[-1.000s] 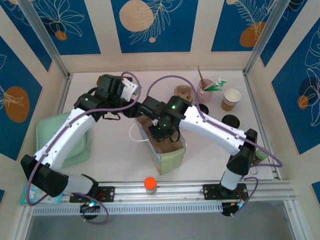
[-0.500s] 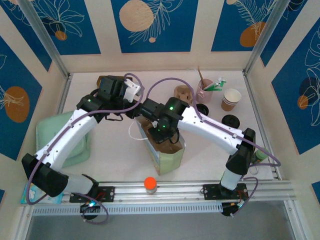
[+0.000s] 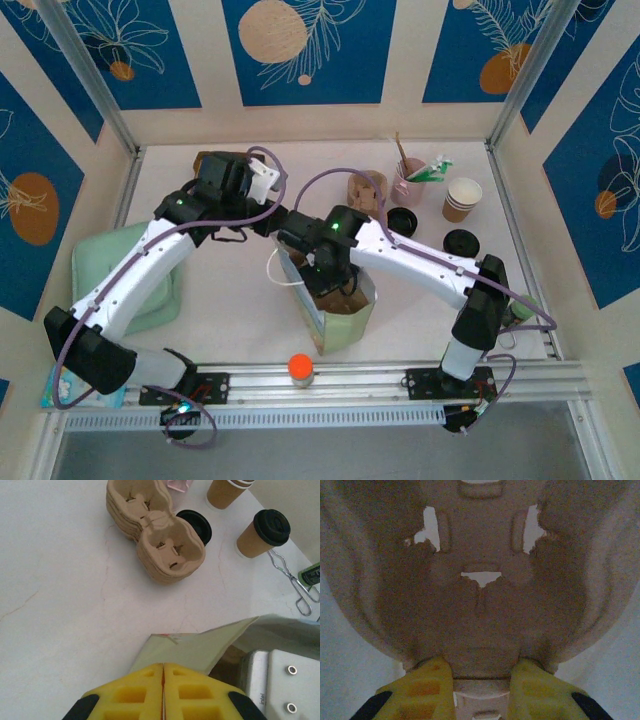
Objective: Pack the takeout coffee
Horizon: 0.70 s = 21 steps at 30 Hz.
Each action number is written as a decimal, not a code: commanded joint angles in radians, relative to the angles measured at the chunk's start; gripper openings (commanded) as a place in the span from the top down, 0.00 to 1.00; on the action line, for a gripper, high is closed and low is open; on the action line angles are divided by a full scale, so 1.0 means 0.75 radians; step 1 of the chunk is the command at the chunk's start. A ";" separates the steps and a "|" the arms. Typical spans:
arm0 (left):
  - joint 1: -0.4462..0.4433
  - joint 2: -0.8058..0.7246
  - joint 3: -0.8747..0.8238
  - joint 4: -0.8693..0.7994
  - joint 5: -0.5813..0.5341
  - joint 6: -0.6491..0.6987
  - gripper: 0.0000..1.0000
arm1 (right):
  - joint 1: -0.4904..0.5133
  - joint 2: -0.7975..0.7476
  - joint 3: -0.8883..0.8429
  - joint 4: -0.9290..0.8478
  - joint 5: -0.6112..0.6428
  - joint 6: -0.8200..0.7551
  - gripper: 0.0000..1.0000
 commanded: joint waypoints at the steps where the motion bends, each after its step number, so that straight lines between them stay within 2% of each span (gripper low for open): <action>1: -0.011 -0.039 -0.025 0.007 0.006 -0.029 0.91 | 0.010 0.000 -0.024 0.009 -0.043 0.029 0.91; 21: -0.037 -0.112 -0.062 0.025 -0.015 -0.056 0.93 | 0.013 0.105 -0.207 0.178 -0.057 0.111 0.91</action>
